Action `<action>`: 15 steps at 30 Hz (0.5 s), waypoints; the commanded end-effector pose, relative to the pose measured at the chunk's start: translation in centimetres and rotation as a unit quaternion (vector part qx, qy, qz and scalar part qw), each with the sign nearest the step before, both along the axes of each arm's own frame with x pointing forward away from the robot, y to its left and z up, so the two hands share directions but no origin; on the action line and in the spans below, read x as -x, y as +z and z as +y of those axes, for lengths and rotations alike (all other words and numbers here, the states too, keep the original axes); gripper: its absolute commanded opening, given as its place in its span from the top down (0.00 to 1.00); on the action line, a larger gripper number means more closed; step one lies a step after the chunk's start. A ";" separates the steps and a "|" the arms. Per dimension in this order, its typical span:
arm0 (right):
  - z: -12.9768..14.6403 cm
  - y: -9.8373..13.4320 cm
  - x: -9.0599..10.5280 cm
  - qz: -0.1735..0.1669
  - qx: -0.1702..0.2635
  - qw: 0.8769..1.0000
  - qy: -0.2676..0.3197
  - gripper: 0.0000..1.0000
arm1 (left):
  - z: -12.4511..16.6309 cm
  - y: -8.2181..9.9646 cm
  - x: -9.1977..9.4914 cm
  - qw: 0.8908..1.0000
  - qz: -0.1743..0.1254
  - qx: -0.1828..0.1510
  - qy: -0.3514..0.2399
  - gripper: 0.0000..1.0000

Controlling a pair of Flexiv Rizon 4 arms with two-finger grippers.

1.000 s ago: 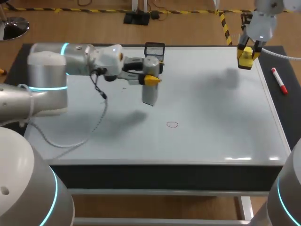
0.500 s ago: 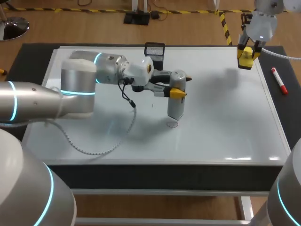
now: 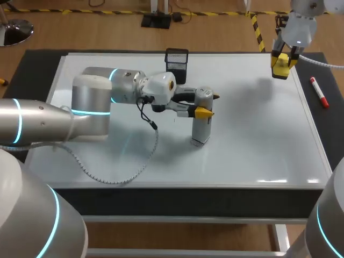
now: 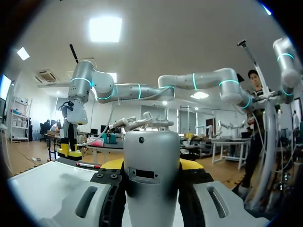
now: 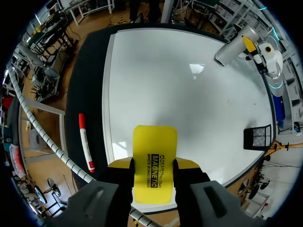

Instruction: Pick up the inspection probe, press it on each red-marked spot on the whiteboard one by one, put down the probe, pick up the eraser, and wipe off all the red marks.

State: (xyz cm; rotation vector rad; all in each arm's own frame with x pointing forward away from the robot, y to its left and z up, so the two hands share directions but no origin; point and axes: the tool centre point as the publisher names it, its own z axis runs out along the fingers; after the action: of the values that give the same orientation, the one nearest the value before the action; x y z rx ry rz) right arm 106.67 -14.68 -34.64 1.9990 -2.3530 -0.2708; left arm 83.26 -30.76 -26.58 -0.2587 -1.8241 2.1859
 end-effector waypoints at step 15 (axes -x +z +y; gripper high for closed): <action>-0.1 0.1 -0.1 0.000 0.001 1.000 0.002 1.00 | 0.5 -1.5 0.3 0.999 -0.002 -0.029 0.014 1.00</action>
State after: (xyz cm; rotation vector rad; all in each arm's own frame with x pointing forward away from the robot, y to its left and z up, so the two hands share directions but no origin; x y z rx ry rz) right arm 106.67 -14.68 -34.63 1.9989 -2.3530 -0.2706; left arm 83.23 -30.51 -28.08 -0.2312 -1.8742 2.1640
